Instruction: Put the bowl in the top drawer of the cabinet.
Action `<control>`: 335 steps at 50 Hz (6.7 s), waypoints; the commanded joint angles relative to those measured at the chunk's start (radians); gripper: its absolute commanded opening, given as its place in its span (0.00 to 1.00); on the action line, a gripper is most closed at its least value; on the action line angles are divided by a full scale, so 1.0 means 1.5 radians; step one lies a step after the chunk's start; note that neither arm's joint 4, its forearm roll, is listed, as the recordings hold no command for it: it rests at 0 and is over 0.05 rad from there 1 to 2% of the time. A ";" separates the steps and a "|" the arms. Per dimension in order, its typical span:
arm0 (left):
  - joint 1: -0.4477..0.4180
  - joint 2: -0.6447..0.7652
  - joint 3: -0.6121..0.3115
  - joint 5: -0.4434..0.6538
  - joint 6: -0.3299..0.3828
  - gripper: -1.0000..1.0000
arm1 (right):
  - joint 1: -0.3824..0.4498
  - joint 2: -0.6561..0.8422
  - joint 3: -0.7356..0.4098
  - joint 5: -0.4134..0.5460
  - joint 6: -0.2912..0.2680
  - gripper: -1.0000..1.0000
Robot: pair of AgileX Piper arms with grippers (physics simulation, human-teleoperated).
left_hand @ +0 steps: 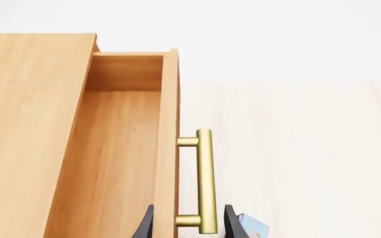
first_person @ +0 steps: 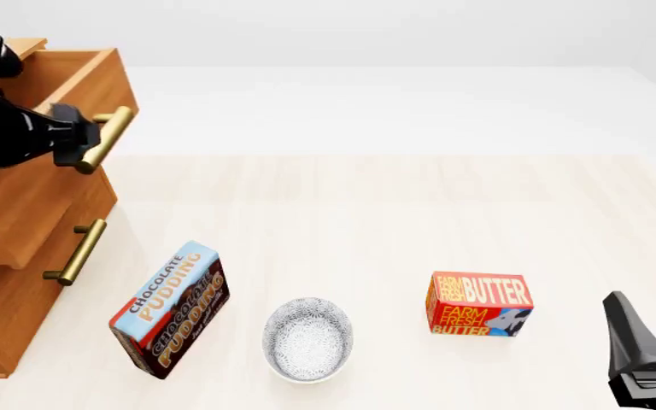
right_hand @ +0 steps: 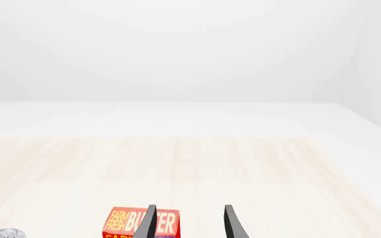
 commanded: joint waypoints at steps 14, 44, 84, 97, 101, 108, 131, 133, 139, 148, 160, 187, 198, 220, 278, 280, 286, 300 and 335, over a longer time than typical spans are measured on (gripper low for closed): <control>-0.062 -0.013 0.023 -0.006 0.019 1.00 | 0.000 -0.001 0.001 0.000 -0.002 1.00; -0.133 0.000 0.007 -0.022 0.008 1.00 | 0.000 -0.001 0.001 0.000 -0.002 1.00; -0.244 -0.032 0.002 -0.014 -0.054 1.00 | 0.000 -0.001 0.001 0.000 -0.002 1.00; -0.255 -0.030 -0.002 -0.017 -0.062 1.00 | 0.000 -0.001 0.001 0.000 -0.002 1.00; -0.253 -0.029 -0.001 -0.018 -0.061 1.00 | 0.000 -0.001 0.001 0.000 -0.001 1.00; -0.240 -0.048 0.002 -0.018 -0.044 1.00 | 0.000 -0.001 0.001 0.000 -0.002 1.00; -0.219 -0.124 0.013 0.008 -0.026 1.00 | 0.000 -0.001 0.001 0.000 -0.002 1.00; -0.220 -0.134 0.017 0.007 -0.022 1.00 | 0.000 -0.001 0.001 0.000 -0.002 1.00; -0.221 -0.157 0.024 -0.002 -0.006 1.00 | 0.000 -0.001 0.001 0.000 -0.002 1.00; -0.239 -0.190 0.041 -0.009 0.001 1.00 | 0.000 -0.001 0.001 0.000 -0.002 1.00; -0.272 -0.237 0.050 0.000 0.012 1.00 | 0.000 -0.001 0.001 0.000 -0.002 1.00; -0.372 -0.279 0.067 0.011 0.033 1.00 | 0.000 -0.001 0.001 0.000 -0.002 1.00; -0.396 -0.254 0.081 -0.022 0.038 1.00 | 0.000 -0.001 0.001 0.000 -0.001 1.00; -0.437 -0.234 0.097 -0.039 0.041 1.00 | 0.000 -0.001 0.001 0.000 -0.002 1.00; -0.506 -0.115 0.172 -0.153 0.063 1.00 | 0.000 -0.001 0.001 0.000 -0.002 1.00; -0.506 -0.115 0.172 -0.153 0.063 1.00 | 0.000 -0.001 0.001 0.000 -0.002 1.00; -0.509 -0.111 0.172 -0.157 0.060 1.00 | 0.000 -0.001 0.001 0.000 -0.001 1.00; -0.509 -0.095 0.183 -0.166 0.066 1.00 | 0.000 -0.001 0.001 0.000 -0.001 1.00; -0.487 0.002 0.178 -0.186 0.019 1.00 | 0.000 -0.001 0.001 0.000 -0.001 1.00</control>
